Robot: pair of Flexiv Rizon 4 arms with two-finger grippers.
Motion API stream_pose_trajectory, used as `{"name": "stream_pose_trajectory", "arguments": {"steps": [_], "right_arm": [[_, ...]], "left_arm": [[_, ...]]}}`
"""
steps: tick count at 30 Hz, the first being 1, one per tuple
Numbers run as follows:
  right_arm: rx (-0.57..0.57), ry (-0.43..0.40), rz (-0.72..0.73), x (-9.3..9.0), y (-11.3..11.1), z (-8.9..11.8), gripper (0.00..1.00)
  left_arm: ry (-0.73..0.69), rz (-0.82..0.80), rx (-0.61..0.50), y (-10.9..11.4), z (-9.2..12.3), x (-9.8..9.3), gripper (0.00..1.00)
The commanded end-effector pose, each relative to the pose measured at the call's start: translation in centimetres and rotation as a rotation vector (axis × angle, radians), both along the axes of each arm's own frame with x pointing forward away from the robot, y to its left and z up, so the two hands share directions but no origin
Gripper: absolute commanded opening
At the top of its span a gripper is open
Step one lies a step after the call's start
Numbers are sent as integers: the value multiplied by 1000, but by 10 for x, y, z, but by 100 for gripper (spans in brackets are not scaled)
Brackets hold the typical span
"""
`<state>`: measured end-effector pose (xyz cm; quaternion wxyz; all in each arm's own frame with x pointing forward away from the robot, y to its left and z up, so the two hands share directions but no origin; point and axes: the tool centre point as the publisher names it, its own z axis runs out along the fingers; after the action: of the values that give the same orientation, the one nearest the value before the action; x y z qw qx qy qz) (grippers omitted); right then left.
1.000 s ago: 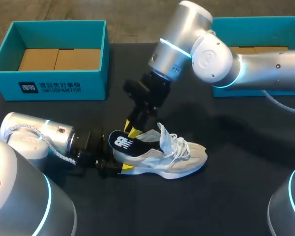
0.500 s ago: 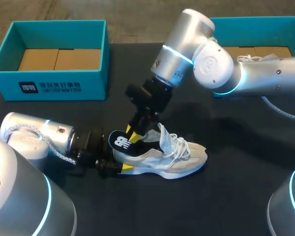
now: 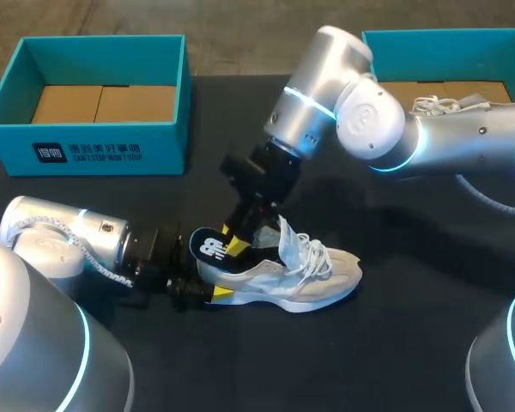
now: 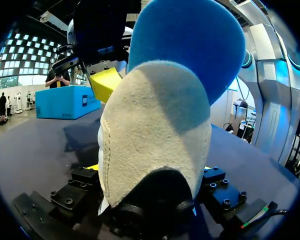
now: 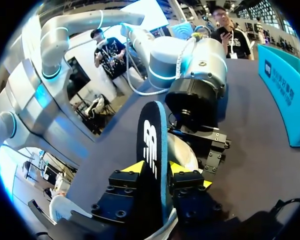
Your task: Take the shoe out of the shoebox, open the shoe tongue, remove and reinsert the insole, then place the shoe into the shoebox
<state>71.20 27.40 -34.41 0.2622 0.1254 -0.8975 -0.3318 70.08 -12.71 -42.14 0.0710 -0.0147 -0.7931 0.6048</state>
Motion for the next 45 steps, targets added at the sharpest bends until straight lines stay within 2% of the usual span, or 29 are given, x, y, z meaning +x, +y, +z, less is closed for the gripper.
{"name": "stream_pose_trajectory", "arguments": {"steps": [1, 16, 19, 21, 31, 45], "right_arm": [[-1, 6, 4, -2, 2, -1, 23], [-13, 46, 35, -9, 7, -8, 19], [-13, 49, 34, -8, 6, -8, 13], [-15, 48, 35, -8, 5, -7, 0], [-23, 33, 35, -7, 5, 0, 0], [30, -61, 13, 2, 6, 25, 0]], "left_arm": [[-1, 1, 0, 2, -5, 1, 0], [-1, 1, 0, 2, -5, 1, 0], [-1, 1, 0, 2, -5, 1, 0], [-1, 1, 0, 2, -5, 1, 0], [-1, 1, 0, 2, -5, 1, 0], [-1, 1, 0, 2, -5, 1, 0]]}}
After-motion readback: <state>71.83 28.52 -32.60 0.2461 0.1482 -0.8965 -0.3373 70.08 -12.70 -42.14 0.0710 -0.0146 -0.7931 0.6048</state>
